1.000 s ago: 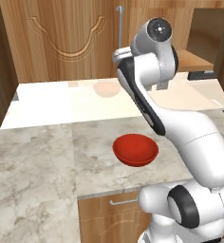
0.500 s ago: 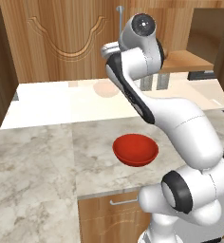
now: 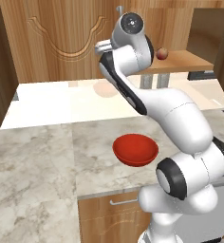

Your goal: Open the cabinet. Pick the kiwi and peach from the cabinet and place them into the bowl. Then close the cabinet.

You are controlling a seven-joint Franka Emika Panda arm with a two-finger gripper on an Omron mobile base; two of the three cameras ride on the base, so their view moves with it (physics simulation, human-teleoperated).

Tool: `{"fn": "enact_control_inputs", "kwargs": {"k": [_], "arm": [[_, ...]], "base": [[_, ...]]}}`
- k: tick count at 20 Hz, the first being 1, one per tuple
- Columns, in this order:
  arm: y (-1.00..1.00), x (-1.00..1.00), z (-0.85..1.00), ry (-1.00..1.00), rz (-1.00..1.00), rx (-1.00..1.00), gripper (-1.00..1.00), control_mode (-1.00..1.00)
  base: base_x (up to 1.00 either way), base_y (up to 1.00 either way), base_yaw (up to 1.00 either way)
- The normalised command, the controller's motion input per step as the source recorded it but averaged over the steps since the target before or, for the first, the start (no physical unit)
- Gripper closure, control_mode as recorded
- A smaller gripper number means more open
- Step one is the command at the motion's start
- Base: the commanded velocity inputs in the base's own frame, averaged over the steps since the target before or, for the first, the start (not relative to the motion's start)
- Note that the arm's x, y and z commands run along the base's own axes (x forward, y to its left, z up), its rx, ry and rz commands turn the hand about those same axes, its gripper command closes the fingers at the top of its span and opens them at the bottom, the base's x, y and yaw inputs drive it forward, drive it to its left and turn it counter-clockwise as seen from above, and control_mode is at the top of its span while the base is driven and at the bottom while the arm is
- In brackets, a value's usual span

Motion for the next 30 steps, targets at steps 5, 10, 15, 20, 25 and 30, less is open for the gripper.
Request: {"fn": "enact_control_inputs", "kwargs": {"k": [5,10,15,20,25,30], "arm": [[0.00,0.40,0.00,0.00,0.00,0.01,-1.00,-1.00],[0.00,0.42,0.00,0.00,0.00,0.01,-1.00,-1.00],[0.00,0.42,-0.03,0.00,0.00,0.00,-1.00,-1.00],[0.00,0.37,-0.13,0.00,0.00,0.00,1.00,-1.00],[0.00,0.16,-0.18,0.00,0.00,0.00,1.00,-1.00],[0.00,0.06,-0.10,0.00,0.00,0.00,1.00,-1.00]], "base": [[0.00,0.00,0.00],[0.00,0.00,0.00],[0.00,0.00,0.00],[0.00,0.00,0.00],[0.00,0.00,0.00],[0.00,0.00,0.00]]}}
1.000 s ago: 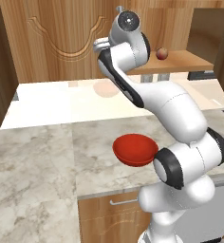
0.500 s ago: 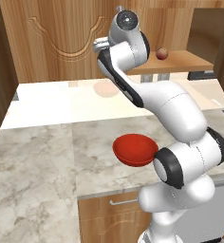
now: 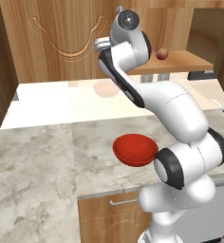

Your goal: Open the cabinet. Pick the kiwi and peach from the cabinet and place them into the bowl. Then close the cabinet.

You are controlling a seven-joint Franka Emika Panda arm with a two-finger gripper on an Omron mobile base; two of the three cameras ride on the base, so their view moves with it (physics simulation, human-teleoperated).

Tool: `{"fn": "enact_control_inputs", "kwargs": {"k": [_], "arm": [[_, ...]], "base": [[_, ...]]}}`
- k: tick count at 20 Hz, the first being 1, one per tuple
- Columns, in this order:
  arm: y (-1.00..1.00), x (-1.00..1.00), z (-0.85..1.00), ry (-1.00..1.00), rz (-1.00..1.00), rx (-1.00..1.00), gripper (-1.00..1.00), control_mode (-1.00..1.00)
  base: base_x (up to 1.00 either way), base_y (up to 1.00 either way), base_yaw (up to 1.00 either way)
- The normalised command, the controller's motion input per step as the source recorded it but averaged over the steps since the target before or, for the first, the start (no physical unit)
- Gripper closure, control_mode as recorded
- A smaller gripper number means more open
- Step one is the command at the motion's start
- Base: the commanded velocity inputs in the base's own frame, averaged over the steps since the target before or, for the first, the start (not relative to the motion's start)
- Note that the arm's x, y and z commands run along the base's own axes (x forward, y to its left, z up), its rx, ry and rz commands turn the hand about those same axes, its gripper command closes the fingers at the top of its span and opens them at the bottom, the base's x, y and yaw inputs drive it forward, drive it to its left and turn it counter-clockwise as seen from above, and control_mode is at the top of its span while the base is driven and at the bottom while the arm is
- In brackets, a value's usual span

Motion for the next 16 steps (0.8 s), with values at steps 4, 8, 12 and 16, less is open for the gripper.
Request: {"fn": "enact_control_inputs", "kwargs": {"k": [4,8,12,16], "arm": [[0.00,0.02,-0.07,0.00,0.00,0.00,1.00,-1.00],[0.00,0.02,-0.05,0.00,0.00,0.00,1.00,-1.00],[0.00,0.00,-0.07,-0.01,0.00,0.00,1.00,-1.00],[0.06,-0.06,-0.20,-0.12,0.00,0.00,1.00,-1.00]], "base": [[0.00,0.00,0.00],[0.00,0.00,0.00],[0.00,0.00,0.00],[0.00,0.00,0.00]]}}
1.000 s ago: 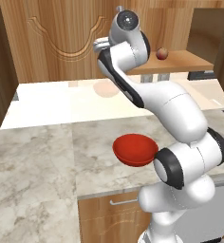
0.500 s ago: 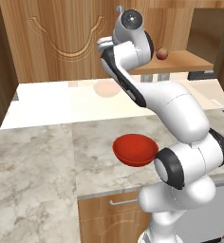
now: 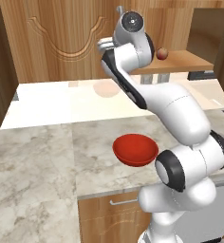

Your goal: Open the cabinet. Pick the kiwi and peach from the cabinet and place them into the bowl. Then close the cabinet.

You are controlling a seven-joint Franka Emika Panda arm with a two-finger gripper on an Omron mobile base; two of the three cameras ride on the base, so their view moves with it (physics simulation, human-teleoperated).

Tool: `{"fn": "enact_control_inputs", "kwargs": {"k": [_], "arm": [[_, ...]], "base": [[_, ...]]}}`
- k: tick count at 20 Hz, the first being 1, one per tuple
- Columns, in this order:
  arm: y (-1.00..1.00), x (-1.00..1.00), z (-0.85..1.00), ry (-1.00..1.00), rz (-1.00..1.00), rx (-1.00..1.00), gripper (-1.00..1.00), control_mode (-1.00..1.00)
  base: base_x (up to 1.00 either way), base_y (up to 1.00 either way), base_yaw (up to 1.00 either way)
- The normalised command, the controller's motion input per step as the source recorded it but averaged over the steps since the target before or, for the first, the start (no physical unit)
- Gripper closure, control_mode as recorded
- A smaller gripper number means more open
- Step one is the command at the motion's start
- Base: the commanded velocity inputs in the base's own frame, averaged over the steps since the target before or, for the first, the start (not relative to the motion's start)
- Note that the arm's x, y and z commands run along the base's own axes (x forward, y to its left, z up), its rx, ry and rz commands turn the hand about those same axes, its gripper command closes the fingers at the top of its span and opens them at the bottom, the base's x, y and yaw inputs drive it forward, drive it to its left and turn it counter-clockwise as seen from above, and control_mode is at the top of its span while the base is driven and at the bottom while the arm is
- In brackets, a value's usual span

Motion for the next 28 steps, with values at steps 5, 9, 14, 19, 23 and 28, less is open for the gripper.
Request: {"fn": "enact_control_inputs", "kwargs": {"k": [5,9,14,19,23,28], "arm": [[0.20,-0.52,-0.04,-0.18,-0.04,0.00,1.00,-1.00],[0.27,-0.65,0.00,-0.08,-0.08,0.00,1.00,-1.00],[0.24,-0.67,0.00,0.00,-0.10,0.00,1.00,-1.00],[0.19,-0.66,0.05,0.04,-0.13,0.00,1.00,-1.00],[0.18,-0.69,0.02,0.04,-0.11,0.00,1.00,-1.00],[0.16,-0.63,0.00,0.06,-0.07,0.00,1.00,-1.00]], "base": [[0.00,0.00,0.00],[0.00,0.00,0.00],[0.00,0.00,0.00],[0.00,0.00,0.00],[0.00,0.00,0.00],[0.00,0.00,0.00]]}}
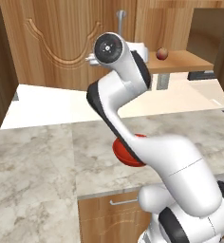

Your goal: Open the cabinet. Pick the kiwi and peach from the cabinet and place them into the bowl. Then close the cabinet.

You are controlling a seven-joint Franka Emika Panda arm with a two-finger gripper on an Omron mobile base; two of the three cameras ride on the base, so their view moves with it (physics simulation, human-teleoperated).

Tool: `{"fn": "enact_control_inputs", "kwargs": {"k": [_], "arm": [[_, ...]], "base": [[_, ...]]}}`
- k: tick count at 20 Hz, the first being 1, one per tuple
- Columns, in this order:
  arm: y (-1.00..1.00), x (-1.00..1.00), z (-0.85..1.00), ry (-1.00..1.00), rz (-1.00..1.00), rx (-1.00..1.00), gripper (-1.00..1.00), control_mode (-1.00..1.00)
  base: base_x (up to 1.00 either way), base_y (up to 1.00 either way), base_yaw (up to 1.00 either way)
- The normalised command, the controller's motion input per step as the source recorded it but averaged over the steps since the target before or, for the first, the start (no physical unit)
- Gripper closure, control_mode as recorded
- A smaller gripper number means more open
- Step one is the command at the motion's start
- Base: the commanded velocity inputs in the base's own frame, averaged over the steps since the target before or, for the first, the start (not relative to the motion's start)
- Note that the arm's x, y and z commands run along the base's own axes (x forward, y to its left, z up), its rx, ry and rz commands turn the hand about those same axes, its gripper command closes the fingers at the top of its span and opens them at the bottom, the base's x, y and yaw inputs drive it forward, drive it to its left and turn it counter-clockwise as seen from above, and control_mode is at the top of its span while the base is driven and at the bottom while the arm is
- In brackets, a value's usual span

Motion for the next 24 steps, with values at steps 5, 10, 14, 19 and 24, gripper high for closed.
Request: {"fn": "enact_control_inputs", "kwargs": {"k": [5,10,14,19,24], "arm": [[0.11,-0.59,0.00,0.04,-0.03,0.00,1.00,-1.00],[0.00,-0.39,0.00,0.04,0.00,0.00,1.00,-1.00],[0.00,-0.26,0.00,0.02,0.00,0.00,1.00,-1.00],[0.00,-0.36,0.00,-0.01,0.00,0.00,1.00,-1.00],[0.00,-0.68,0.00,-0.08,0.00,0.00,1.00,-1.00]], "base": [[0.00,0.00,0.00],[0.00,0.00,0.00],[0.00,0.00,0.00],[0.00,0.00,0.00],[0.00,0.00,0.00]]}}
